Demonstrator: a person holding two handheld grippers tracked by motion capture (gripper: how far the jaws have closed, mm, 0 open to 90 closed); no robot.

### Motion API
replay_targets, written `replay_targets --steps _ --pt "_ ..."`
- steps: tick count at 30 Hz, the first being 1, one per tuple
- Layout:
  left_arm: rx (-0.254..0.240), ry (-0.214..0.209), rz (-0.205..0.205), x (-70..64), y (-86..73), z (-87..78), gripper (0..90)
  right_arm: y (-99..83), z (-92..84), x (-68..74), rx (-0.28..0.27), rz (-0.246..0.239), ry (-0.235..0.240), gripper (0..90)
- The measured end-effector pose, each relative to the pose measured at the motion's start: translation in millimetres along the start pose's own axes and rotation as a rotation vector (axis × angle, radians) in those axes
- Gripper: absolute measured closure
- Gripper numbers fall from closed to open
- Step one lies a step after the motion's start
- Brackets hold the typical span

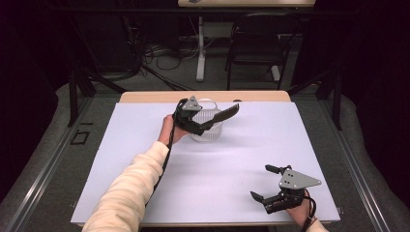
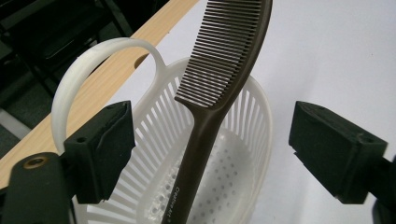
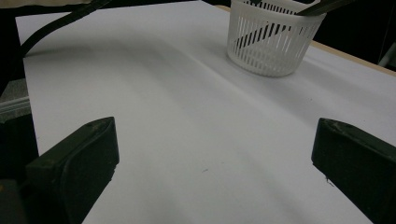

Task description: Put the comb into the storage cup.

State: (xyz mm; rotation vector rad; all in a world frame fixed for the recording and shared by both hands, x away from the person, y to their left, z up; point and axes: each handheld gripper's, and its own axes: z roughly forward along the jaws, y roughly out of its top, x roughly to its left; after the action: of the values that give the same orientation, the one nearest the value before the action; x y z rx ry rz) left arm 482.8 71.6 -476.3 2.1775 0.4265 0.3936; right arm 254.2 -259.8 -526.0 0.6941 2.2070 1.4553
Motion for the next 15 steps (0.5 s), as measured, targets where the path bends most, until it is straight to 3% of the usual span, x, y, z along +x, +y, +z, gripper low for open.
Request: replay_targets --steps 7,15 --pt "0.037 -0.001 0.0 -2.1 2.4 -7.3 2.6 -0.1 -0.1 0.2 -0.001 0.001 0.0 0.2" --pt "0.051 -0.005 0.002 -4.0 4.4 -16.1 0.2 0.0 -0.4 -0.1 -0.003 -0.001 -0.001 0.3"
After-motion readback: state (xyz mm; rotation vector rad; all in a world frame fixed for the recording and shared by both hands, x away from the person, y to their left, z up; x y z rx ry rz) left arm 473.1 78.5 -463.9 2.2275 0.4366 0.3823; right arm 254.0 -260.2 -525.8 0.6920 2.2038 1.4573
